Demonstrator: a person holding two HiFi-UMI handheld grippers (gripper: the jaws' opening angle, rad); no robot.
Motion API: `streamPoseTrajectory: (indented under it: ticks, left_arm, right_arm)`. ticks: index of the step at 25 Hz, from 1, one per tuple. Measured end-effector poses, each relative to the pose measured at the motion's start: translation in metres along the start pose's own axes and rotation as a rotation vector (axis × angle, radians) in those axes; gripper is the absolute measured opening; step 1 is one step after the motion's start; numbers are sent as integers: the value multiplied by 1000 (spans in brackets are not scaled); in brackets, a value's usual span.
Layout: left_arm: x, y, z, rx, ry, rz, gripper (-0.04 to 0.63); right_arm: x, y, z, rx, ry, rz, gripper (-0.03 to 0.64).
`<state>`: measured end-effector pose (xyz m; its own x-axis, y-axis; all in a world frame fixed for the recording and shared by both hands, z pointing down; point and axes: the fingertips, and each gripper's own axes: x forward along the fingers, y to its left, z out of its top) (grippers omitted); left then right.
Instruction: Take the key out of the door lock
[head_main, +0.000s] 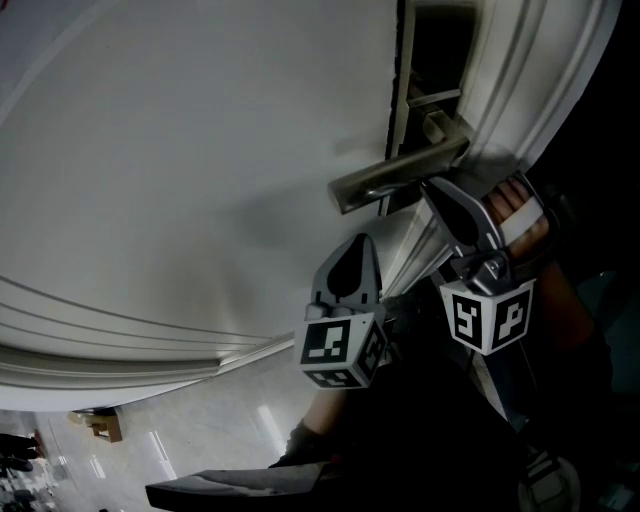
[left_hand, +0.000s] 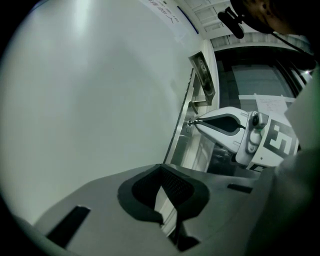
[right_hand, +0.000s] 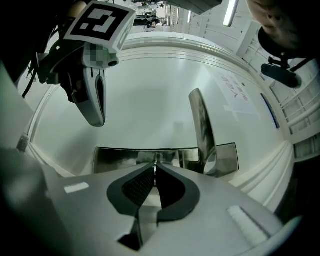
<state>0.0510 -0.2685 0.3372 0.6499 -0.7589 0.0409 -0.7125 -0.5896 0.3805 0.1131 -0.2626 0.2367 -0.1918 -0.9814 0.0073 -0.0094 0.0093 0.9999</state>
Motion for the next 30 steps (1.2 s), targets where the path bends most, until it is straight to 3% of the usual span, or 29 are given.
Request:
streamPoseTrajectory:
  ticks: [9, 17, 30]
  left_arm:
    - [-1, 2, 5, 4, -13, 6, 0]
    - [-3, 3, 2, -2, -7, 3, 0]
    - [-1, -9, 1, -8, -10, -25, 0]
  right_arm:
    - [1, 0, -1, 48, 24, 15, 12]
    - [0, 1, -1, -1, 21, 13, 11]
    - [-8, 0, 0, 15, 14, 17, 12]
